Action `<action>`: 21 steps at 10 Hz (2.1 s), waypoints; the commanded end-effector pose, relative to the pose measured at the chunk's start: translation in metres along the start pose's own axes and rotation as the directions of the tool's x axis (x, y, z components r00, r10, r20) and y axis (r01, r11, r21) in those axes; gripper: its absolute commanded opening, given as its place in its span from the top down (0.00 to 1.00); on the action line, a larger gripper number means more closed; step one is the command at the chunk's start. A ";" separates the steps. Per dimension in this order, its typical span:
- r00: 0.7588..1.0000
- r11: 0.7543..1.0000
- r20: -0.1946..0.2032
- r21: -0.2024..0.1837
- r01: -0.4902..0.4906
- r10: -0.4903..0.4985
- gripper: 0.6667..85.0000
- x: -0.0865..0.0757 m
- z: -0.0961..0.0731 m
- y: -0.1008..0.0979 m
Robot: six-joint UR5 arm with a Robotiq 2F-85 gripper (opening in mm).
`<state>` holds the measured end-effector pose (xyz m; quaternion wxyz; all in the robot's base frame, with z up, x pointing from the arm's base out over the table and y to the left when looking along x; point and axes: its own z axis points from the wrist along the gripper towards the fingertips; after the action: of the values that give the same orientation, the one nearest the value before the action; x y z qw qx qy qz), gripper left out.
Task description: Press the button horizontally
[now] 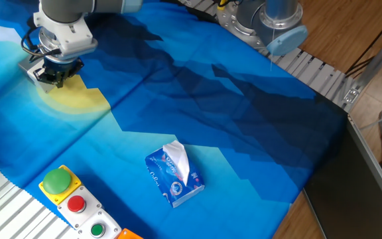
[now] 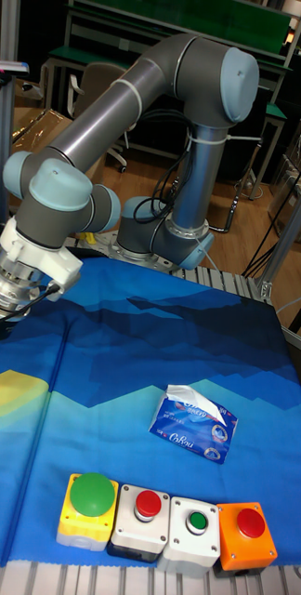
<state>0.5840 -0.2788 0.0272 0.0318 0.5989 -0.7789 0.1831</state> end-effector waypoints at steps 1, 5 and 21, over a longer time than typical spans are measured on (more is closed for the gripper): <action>1.000 1.000 0.005 -0.001 -0.012 0.012 1.00 0.002 0.000 0.000; 1.000 1.000 -0.001 0.004 -0.010 0.010 1.00 0.006 0.000 -0.002; 0.998 1.000 -0.054 -0.001 -0.023 0.022 1.00 0.024 0.002 -0.008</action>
<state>0.5855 -0.3069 0.0293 0.0487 0.5948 -0.7770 0.2001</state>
